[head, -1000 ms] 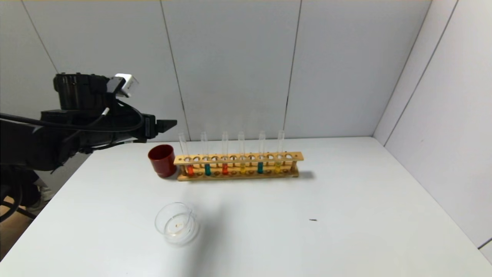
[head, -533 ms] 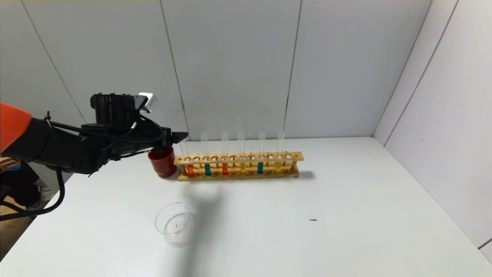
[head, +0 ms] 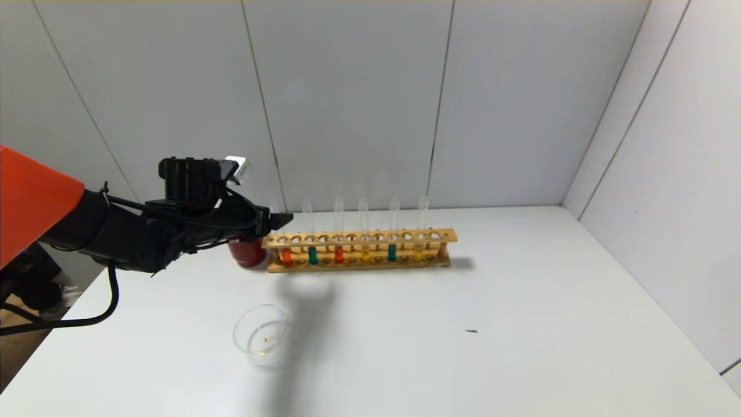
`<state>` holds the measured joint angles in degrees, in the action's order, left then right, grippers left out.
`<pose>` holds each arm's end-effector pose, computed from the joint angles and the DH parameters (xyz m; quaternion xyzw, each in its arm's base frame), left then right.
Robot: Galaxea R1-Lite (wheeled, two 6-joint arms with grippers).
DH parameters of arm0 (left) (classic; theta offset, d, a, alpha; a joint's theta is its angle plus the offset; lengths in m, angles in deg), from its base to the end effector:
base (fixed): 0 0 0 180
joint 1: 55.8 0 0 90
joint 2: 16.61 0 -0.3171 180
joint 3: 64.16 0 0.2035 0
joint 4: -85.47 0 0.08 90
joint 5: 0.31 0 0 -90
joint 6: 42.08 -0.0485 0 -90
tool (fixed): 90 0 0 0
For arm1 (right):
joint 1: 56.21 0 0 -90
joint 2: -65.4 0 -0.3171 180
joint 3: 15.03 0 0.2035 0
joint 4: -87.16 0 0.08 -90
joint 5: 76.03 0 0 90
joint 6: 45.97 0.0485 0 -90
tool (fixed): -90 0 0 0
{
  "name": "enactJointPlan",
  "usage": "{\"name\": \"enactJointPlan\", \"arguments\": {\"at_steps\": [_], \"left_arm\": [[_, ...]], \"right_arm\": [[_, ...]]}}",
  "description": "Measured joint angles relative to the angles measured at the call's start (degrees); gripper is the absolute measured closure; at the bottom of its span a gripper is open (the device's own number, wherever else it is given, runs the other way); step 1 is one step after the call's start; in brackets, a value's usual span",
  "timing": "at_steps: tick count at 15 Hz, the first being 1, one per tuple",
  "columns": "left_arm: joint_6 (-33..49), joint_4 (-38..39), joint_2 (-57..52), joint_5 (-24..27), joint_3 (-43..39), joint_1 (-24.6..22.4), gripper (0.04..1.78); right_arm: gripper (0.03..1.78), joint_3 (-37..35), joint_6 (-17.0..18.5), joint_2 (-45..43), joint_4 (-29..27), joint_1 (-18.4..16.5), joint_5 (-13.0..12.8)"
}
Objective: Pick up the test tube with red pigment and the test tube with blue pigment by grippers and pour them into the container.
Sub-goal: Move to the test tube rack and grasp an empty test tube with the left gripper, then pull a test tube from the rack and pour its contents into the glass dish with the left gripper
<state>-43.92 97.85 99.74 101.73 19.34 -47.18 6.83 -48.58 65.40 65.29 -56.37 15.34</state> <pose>0.4247 -0.0746 0.1292 0.0102 0.1748 -0.1793 0.9681 0.0003 0.0012 0.0757 -0.0228 -0.0002 0.0106 0.9997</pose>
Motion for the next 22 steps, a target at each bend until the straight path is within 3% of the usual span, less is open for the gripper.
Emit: {"name": "enactJointPlan", "arguments": {"at_steps": [4, 6, 9, 13, 15, 22], "left_arm": [[0.0, 1.2, 1.8, 0.0, -0.2, 0.1, 0.09], [-0.1, 1.2, 2.6, 0.1, -0.2, 0.1, 0.20], [-0.3, 2.1, 3.8, 0.1, 0.2, 0.7, 0.56], [-0.4, 2.1, 4.5, 0.0, 0.3, 1.9, 1.30], [-0.4, 2.2, 4.7, -0.1, 0.3, 2.1, 1.50], [-0.5, 1.8, 3.5, -0.2, 0.5, 2.5, 1.51]], "right_arm": [[0.06, 0.0, 0.0, 0.0, 0.0, 0.0, 0.0], [0.06, 0.0, 0.0, 0.0, 0.0, 0.0, 0.0], [0.06, 0.0, 0.0, 0.0, 0.0, 0.0, 0.0], [0.06, 0.0, 0.0, 0.0, 0.0, 0.0, 0.0], [0.06, 0.0, 0.0, 0.0, 0.0, 0.0, 0.0], [0.06, 0.0, 0.0, 0.0, 0.0, 0.0, 0.0]]}}
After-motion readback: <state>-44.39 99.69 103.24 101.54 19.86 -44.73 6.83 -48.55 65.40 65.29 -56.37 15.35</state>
